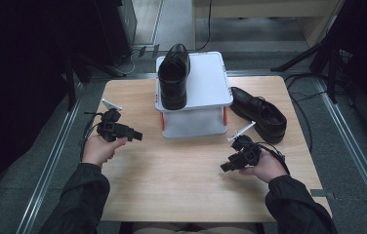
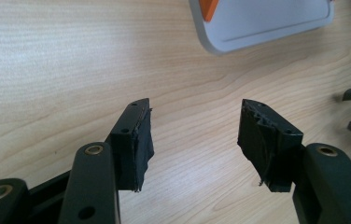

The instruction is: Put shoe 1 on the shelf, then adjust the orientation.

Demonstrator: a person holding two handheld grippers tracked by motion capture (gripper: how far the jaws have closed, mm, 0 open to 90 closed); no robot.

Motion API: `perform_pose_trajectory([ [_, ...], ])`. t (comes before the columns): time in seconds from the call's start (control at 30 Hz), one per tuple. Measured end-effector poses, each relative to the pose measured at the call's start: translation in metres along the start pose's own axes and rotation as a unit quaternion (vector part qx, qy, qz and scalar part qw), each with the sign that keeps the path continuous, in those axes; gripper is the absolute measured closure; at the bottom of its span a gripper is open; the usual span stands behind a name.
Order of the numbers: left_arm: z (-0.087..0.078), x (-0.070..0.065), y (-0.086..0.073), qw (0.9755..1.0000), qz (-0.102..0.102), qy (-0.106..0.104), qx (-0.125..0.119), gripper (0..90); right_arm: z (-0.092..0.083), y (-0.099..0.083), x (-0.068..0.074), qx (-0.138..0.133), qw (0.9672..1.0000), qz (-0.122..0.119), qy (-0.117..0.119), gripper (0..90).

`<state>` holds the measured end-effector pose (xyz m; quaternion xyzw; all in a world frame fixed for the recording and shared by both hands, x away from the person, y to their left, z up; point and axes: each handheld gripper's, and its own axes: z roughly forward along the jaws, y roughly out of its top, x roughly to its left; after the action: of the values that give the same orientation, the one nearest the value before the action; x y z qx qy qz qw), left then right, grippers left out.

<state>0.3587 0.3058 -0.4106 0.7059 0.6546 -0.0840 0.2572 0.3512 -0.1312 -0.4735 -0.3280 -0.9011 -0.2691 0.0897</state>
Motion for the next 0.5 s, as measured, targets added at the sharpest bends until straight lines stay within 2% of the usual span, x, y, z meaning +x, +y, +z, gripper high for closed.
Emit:
perform_pose_trajectory([
  [0.13,0.005,0.000,-0.008,0.9999,0.003,-0.010,-0.004,43.9,-0.001,0.000,0.000,-0.004,1.0000,0.001,0.000,44.7],
  [0.27,0.008,0.000,-0.013,0.9999,0.011,-0.007,0.004,43.5,-0.003,-0.001,-0.001,-0.011,0.9999,0.002,0.004,44.7],
  [0.33,0.009,0.001,-0.015,0.9999,0.008,-0.010,0.001,43.5,-0.004,-0.001,-0.001,-0.013,0.9999,0.002,0.005,44.6],
  [0.5,0.012,0.002,-0.018,0.9998,0.015,-0.012,-0.001,43.4,-0.006,-0.002,-0.004,-0.017,0.9998,0.008,0.004,44.7],
])
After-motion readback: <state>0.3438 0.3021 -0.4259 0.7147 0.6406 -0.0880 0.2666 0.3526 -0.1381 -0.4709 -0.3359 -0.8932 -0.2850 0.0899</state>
